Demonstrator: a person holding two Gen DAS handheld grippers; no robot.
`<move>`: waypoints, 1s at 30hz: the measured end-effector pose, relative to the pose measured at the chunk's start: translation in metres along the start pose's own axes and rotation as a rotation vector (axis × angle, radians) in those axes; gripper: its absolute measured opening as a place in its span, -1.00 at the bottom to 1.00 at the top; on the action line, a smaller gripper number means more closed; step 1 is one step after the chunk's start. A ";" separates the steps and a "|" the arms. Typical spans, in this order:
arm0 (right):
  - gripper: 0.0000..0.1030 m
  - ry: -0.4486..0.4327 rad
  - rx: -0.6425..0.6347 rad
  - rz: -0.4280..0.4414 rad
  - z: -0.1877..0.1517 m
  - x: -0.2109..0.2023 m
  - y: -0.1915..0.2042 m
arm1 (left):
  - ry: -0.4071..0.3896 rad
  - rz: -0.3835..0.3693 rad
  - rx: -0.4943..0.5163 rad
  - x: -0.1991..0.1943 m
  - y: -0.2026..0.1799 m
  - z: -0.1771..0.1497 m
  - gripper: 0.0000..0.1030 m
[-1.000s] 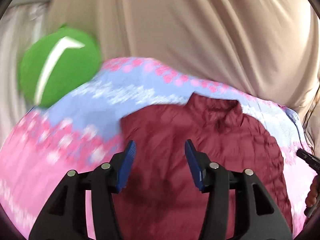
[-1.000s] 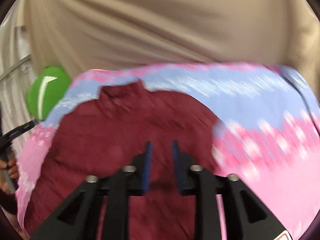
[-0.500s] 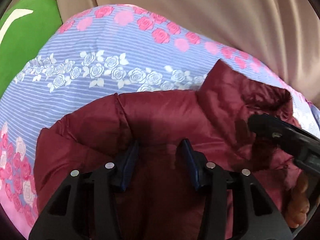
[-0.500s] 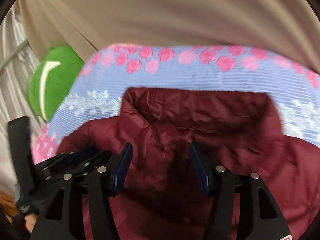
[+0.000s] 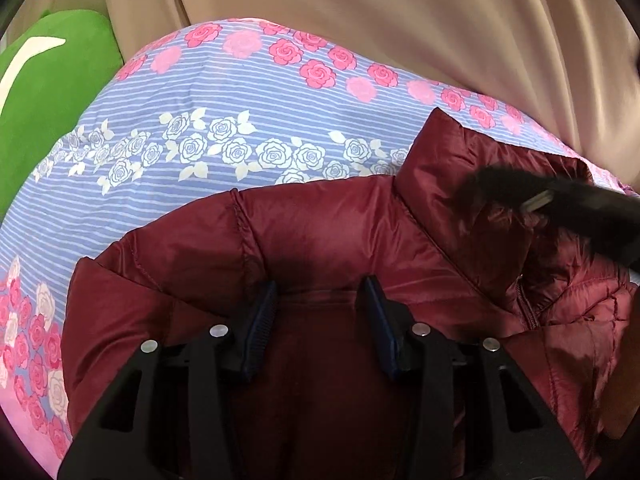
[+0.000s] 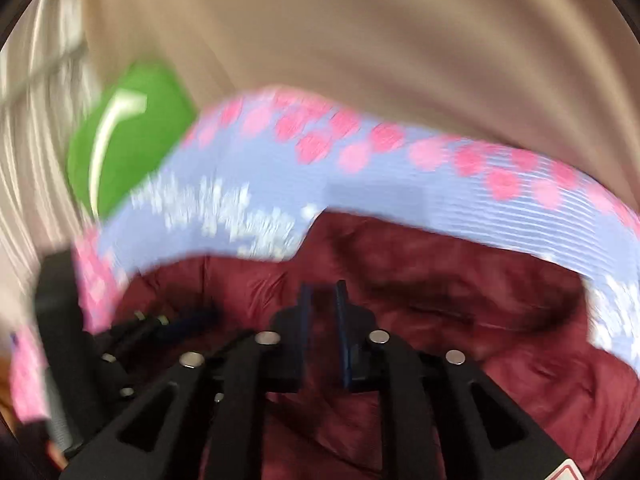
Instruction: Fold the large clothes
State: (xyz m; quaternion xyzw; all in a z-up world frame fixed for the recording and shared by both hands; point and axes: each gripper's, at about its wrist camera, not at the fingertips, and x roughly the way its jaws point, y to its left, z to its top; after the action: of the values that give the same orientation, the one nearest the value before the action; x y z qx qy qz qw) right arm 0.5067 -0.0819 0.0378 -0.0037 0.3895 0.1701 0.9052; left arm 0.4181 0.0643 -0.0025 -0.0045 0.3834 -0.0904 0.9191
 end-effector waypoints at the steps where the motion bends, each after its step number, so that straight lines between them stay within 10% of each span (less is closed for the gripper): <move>1: -0.89 0.043 -0.017 -0.049 -0.001 0.014 0.002 | 0.001 0.000 0.001 0.000 0.000 0.000 -0.15; 5: -0.70 -0.034 0.082 -0.287 -0.005 -0.010 -0.044 | 0.006 0.005 0.012 -0.001 0.000 0.004 -0.11; 11: -0.49 -0.153 0.324 -0.252 -0.062 -0.131 -0.148 | -0.047 -0.161 -0.044 -0.038 -0.017 0.030 -0.09; 15: -0.49 -0.074 0.324 -0.154 -0.089 -0.133 -0.159 | -0.057 -0.340 0.032 -0.048 -0.084 0.059 0.53; 18: -0.49 -0.035 0.268 -0.173 -0.097 -0.119 -0.156 | 0.015 -0.354 0.129 -0.019 -0.138 0.066 0.56; 20: -0.50 -0.005 0.259 -0.169 -0.100 -0.102 -0.152 | 0.080 -0.344 0.134 0.005 -0.156 0.066 0.40; 22: -0.73 0.005 0.246 -0.213 -0.102 -0.091 -0.153 | 0.145 -0.315 0.144 0.029 -0.167 0.062 -0.50; 24: -0.86 -0.004 0.263 -0.244 -0.108 -0.088 -0.165 | 0.117 -0.304 0.127 0.030 -0.165 0.060 -0.74; 30: -0.93 -0.098 0.397 -0.322 -0.112 -0.110 -0.182 | -0.008 -0.289 0.048 0.012 -0.136 0.088 -0.86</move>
State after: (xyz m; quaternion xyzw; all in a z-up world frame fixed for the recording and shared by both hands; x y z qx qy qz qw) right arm 0.4141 -0.3026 0.0142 0.1203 0.3655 -0.0562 0.9213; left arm 0.4668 -0.0768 0.0616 -0.0382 0.3728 -0.2311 0.8979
